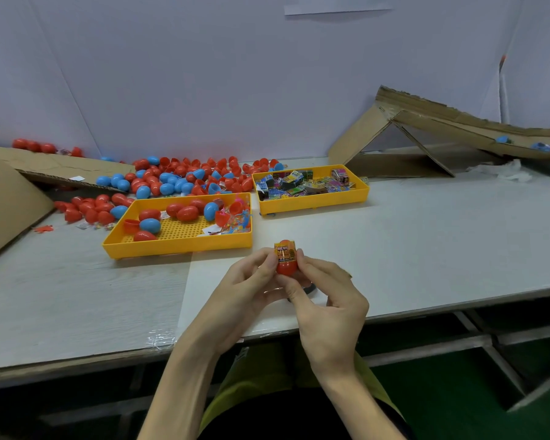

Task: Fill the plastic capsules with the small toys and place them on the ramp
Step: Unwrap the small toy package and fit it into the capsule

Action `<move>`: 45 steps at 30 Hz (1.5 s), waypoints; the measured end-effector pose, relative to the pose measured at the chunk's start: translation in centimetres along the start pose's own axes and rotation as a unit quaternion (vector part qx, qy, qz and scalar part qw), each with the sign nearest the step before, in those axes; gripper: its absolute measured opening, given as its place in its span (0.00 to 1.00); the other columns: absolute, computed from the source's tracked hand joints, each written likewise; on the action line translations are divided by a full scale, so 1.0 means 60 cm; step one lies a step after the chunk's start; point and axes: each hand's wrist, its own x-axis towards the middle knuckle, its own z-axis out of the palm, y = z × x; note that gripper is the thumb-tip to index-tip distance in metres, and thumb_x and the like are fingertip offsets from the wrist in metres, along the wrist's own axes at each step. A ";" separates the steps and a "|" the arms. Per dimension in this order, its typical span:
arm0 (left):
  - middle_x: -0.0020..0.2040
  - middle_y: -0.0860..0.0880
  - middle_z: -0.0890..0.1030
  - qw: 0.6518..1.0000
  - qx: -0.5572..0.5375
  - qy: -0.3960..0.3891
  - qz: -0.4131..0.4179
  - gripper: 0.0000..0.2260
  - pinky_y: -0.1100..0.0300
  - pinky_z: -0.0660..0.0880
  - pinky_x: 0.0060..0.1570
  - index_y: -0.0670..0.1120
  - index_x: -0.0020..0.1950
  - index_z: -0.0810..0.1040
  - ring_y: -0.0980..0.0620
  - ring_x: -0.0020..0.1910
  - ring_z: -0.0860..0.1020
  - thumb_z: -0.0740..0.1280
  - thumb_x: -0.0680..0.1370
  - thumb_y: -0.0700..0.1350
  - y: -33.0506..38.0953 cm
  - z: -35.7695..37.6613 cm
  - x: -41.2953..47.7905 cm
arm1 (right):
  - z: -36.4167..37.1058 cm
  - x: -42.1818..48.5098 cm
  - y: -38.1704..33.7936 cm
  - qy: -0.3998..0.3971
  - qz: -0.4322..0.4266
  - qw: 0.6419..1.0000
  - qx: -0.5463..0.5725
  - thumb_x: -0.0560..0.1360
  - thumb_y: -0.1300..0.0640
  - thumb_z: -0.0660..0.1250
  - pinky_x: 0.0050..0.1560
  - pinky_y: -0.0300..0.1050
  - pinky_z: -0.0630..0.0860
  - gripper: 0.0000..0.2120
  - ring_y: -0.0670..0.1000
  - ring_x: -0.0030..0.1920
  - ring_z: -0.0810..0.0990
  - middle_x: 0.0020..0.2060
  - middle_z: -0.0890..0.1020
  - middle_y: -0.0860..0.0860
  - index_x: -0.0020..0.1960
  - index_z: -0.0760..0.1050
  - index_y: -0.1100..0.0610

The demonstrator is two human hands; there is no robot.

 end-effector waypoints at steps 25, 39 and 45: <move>0.45 0.39 0.84 0.999 0.040 -0.004 0.010 0.25 0.55 0.79 0.54 0.31 0.65 0.73 0.44 0.50 0.84 0.65 0.77 0.50 0.000 -0.003 0.000 | 0.000 -0.009 0.004 -0.001 -0.034 0.999 0.001 0.70 0.65 0.74 0.55 0.35 0.78 0.20 0.41 0.56 0.81 0.53 0.83 0.47 0.61 0.79 0.61; 0.56 0.34 0.83 1.000 0.031 -0.002 -0.001 0.16 0.56 0.79 0.54 0.38 0.67 0.76 0.38 0.58 0.82 0.61 0.82 0.44 0.003 -0.002 -0.002 | 0.001 -0.006 0.003 0.007 -0.016 1.000 -0.005 0.73 0.58 0.74 0.55 0.37 0.79 0.17 0.46 0.55 0.83 0.54 0.84 0.46 0.62 0.79 0.55; 0.53 0.38 0.83 0.999 0.022 0.044 0.007 0.16 0.56 0.80 0.51 0.42 0.67 0.75 0.43 0.55 0.83 0.61 0.82 0.46 0.001 -0.006 0.001 | 0.001 -0.005 -0.005 0.003 -0.013 1.000 -0.027 0.74 0.55 0.71 0.53 0.36 0.79 0.17 0.41 0.55 0.80 0.54 0.81 0.41 0.63 0.77 0.52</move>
